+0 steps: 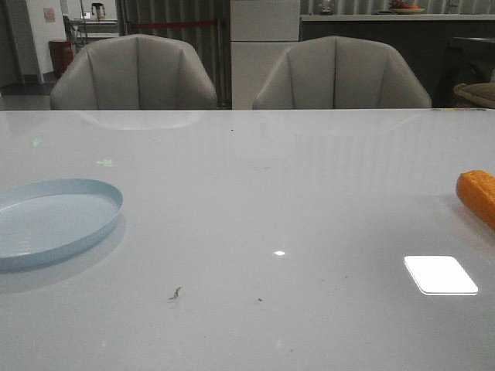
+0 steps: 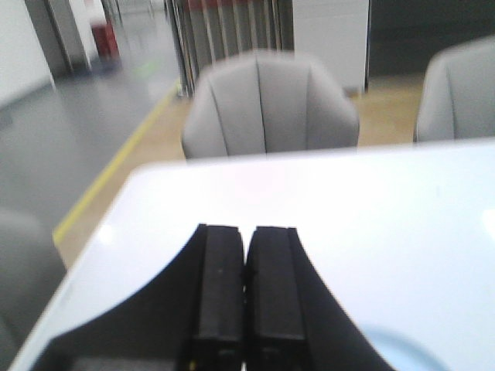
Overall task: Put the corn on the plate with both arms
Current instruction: 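Lower the left gripper to the rim of the light-blue plate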
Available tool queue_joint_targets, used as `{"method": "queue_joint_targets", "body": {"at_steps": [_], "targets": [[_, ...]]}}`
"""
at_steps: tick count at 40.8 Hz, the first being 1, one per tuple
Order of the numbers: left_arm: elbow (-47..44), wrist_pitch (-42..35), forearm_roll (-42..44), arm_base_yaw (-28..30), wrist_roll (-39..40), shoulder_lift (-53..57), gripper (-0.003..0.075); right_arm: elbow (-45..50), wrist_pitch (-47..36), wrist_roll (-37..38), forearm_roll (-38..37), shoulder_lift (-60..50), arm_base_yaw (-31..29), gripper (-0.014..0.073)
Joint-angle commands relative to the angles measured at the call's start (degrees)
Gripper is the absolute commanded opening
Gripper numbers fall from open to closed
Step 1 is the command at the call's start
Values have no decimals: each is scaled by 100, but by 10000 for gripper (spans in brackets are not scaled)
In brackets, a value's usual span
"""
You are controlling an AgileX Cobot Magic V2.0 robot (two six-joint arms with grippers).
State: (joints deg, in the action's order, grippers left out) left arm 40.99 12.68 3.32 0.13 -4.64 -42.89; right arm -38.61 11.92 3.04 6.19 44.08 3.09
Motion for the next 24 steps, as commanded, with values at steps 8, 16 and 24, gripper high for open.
{"method": "queue_joint_targets", "body": {"at_steps": [8, 16, 24], "targets": [[205, 561, -153, 4, 55, -267, 332, -213, 172, -24, -42, 364, 7, 311], [205, 595, -523, 4, 55, -449, 494, -201, 466, -24, -46, 498, 7, 542], [205, 1090, -1120, 97, 222, -821, 491, -201, 485, -24, -46, 513, 7, 542]]}}
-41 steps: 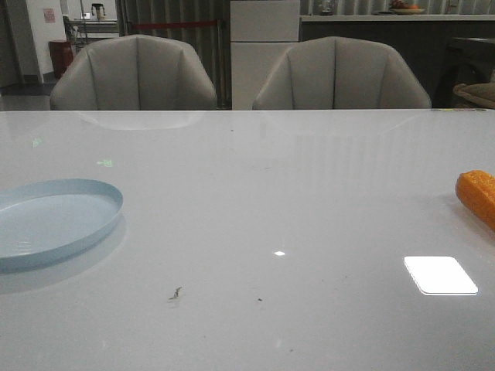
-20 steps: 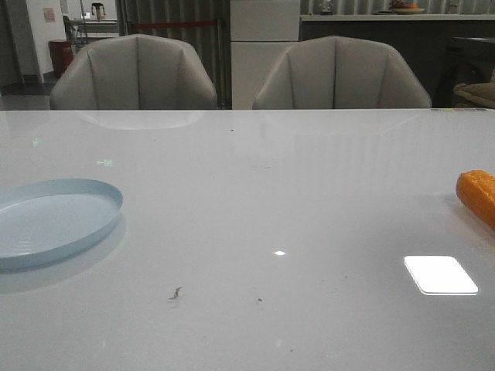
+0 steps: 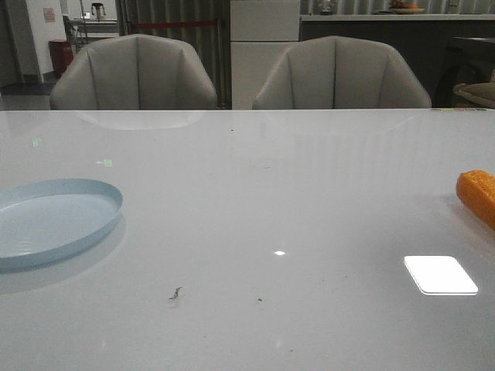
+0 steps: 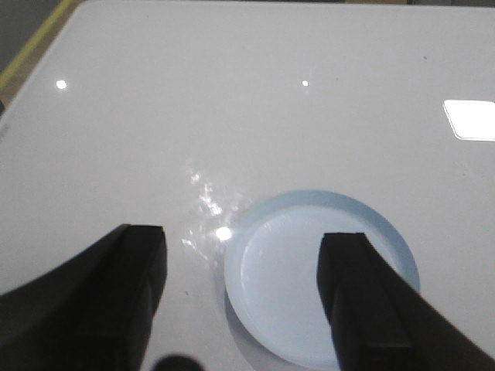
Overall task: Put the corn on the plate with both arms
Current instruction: 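Lower the left gripper to the rim of the light-blue plate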
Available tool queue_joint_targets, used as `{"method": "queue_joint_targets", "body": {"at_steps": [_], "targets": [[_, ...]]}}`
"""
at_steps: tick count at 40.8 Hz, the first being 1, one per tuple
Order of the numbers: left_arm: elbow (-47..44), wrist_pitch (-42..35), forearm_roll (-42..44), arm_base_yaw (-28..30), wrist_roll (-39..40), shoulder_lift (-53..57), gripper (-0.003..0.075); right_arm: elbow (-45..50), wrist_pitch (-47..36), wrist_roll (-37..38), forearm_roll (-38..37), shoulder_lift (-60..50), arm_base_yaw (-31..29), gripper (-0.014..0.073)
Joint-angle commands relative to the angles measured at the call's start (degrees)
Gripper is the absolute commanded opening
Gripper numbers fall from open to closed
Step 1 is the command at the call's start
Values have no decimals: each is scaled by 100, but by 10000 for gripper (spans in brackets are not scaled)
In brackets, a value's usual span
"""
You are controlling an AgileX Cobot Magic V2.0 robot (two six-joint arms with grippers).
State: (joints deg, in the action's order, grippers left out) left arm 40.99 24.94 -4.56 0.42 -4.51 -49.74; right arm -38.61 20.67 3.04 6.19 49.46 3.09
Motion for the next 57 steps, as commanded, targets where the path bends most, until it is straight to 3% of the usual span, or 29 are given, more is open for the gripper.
{"method": "queue_joint_targets", "body": {"at_steps": [1, 9, 29, 40, 57], "targets": [[205, -50, -381, 110, 331, -237, 491, -201, -385, -24, -40, -25, 7, 542], [389, -19, -405, 346, 615, -1135, 491, -201, -188, -24, -40, -25, 7, 542], [2343, 957, -394, 346, 590, -4027, 491, -201, -48, -24, -40, -25, 7, 542], [2767, 1138, -474, 346, 590, -5078, 488, -201, -48, -24, -40, -25, 7, 542], [2767, 1179, -856, 323, 590, -5635, 365, -195, -43, -24, -40, -25, 7, 542]]}}
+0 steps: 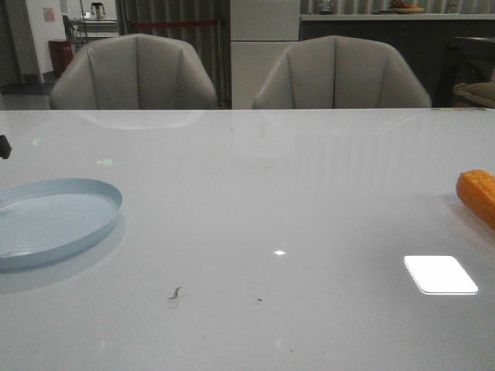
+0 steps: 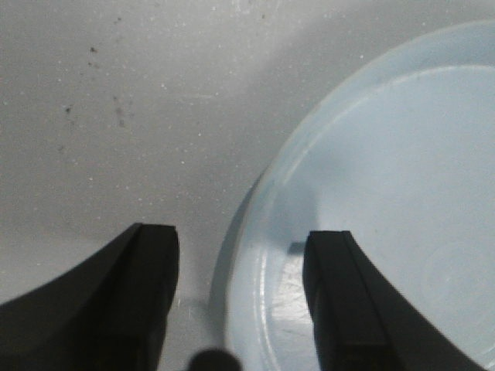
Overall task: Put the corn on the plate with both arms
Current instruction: 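Lower the left gripper to the rim of the light-blue plate, then grasp the plate rim with the left gripper and carry it toward the table center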
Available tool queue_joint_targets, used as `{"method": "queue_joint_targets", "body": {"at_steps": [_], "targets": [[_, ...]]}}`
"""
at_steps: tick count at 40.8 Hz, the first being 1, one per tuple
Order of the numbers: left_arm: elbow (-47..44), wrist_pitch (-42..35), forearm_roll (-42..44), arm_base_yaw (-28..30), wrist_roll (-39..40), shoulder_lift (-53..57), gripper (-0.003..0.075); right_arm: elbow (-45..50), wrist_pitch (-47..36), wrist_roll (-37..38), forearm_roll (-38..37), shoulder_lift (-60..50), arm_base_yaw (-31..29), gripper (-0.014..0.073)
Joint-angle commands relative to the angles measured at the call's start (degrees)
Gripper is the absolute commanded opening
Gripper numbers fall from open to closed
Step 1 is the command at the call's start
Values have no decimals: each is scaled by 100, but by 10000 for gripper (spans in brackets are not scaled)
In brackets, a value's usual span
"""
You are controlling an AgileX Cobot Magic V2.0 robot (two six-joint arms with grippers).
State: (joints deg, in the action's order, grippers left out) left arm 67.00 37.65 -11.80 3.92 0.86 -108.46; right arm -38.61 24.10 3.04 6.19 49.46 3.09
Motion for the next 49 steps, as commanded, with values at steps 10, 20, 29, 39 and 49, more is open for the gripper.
{"method": "queue_joint_targets", "body": {"at_steps": [10, 20, 29, 39, 49], "targets": [[167, -3, -133, -39, 53, 228, 87, -195, -368, -24, -40, -25, 7, 542], [420, 449, -310, -39, 53, 250, 94, -195, -242, -24, -40, -25, 7, 542], [1483, 1361, -725, -48, 50, 250, 94, -195, -80, -24, -40, -25, 7, 542], [2664, 2005, -1228, -483, 41, 250, 94, -195, -80, -24, -40, -25, 7, 542], [2971, 1775, -1548, -1379, 41, 226, 94, -195, -80, -24, -40, -25, 7, 542]]}}
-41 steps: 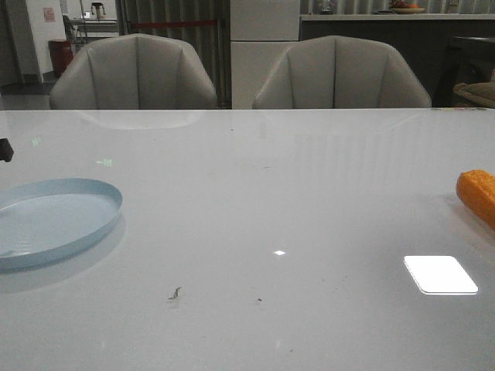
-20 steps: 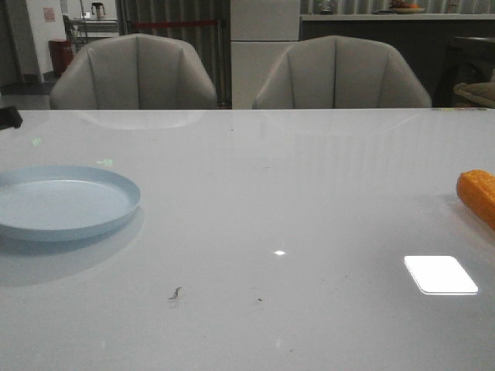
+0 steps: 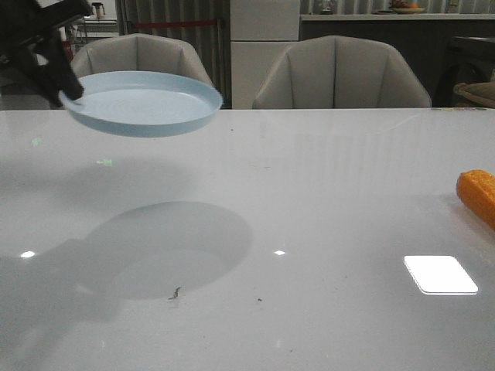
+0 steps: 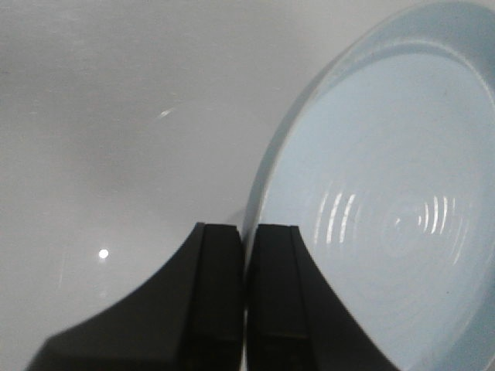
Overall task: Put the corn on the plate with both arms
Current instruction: 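Grasp the plate rim with the left gripper and carry it toward the table center, then release the plate and lift the left gripper away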
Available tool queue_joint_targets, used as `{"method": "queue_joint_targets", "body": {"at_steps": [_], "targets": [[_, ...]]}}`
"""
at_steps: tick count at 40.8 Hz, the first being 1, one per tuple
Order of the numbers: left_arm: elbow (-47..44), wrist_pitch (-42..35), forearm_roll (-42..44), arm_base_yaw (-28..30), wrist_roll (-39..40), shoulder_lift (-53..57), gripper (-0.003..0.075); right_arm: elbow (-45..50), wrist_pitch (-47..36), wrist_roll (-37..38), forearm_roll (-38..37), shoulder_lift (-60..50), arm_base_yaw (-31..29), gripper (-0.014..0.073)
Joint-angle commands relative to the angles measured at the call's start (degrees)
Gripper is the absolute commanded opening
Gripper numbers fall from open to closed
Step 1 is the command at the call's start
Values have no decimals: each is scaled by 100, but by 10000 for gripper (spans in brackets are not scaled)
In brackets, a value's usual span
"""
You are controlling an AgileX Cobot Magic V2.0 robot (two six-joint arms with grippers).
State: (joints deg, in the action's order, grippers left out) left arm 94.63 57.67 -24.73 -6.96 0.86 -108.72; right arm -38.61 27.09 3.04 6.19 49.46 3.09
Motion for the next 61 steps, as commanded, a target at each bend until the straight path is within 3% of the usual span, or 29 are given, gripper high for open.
{"method": "queue_joint_targets", "body": {"at_steps": [1, 14, 27, 31, 40, 49, 55, 61], "targets": [[208, -253, -218, -405, 41, 225, 94, -195, -378, -24, -40, -25, 7, 542], [208, -201, -192, -1247, 64, -510, 94, -195, -338, -24, -40, -25, 7, 542], [208, -335, -184, -1560, 40, -994, 102, -195, -74, -24, -40, -25, 7, 542], [208, -335, -167, -1585, -86, -1067, 142, -195, -70, -24, -40, -25, 7, 542], [208, -326, -98, -1585, -261, -1130, 316, -195, -70, -24, -40, -25, 7, 542], [716, 242, -39, -1447, -386, -1078, 316, -195, -99, -24, -40, -25, 7, 542], [1483, 642, 532, -1351, -543, -969, 316, -195, -163, -24, -35, -25, 7, 542], [1861, 178, 1574, -1338, -543, -512, 316, -195, -138, -24, -30, -21, 7, 542]]}}
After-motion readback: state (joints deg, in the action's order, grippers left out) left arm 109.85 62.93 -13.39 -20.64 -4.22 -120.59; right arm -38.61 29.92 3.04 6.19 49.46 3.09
